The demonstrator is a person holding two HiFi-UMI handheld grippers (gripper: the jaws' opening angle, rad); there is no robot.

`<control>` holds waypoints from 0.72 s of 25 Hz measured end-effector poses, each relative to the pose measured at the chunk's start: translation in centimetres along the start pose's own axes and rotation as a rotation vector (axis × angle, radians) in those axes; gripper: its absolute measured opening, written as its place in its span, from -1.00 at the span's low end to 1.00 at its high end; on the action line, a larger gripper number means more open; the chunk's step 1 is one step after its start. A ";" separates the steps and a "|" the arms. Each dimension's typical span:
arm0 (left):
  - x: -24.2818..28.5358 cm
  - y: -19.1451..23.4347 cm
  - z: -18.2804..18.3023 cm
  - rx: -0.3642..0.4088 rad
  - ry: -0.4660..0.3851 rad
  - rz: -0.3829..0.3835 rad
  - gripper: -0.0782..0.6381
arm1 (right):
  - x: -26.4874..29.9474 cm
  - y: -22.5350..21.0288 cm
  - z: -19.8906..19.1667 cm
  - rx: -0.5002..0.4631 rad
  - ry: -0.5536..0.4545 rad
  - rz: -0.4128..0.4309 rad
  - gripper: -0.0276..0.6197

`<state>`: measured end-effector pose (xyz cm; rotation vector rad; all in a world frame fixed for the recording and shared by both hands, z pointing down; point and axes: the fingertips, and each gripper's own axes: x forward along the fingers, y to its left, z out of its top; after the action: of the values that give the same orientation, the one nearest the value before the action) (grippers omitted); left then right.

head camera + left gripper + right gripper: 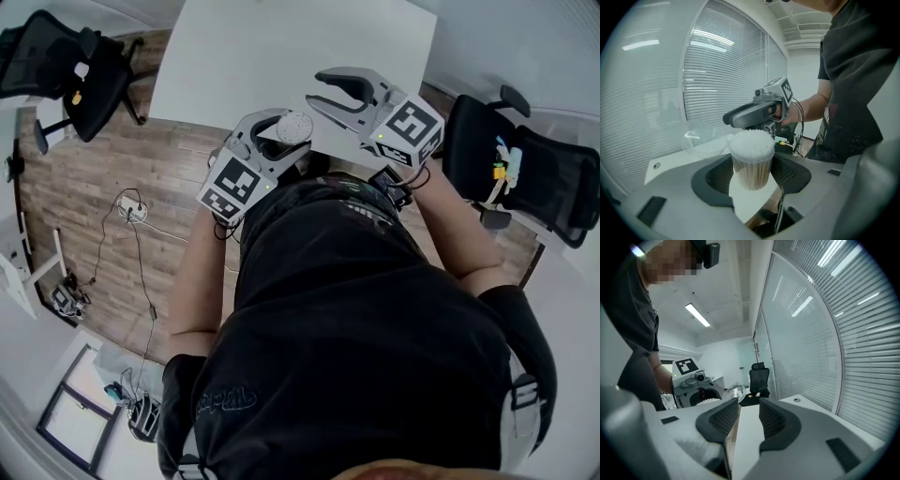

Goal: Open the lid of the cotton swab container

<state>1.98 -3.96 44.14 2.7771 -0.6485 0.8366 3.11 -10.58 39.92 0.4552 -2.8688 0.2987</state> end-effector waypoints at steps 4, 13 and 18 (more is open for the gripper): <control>-0.2 1.0 -0.6 -0.011 0.005 0.093 -0.06 | -0.7 0.2 -1.1 -0.001 -0.024 -0.077 -0.66; -0.9 1.8 -1.3 -0.113 -0.055 0.220 -0.06 | -1.4 1.5 -3.7 0.008 -0.002 -0.115 -0.82; -1.2 1.7 -2.3 -0.149 -0.066 0.258 -0.06 | -1.8 2.3 -5.0 0.014 0.013 -0.117 -0.84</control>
<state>-0.78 -4.40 45.48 2.6312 -1.0530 0.7092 4.95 -6.78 43.86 0.6190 -2.8151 0.3004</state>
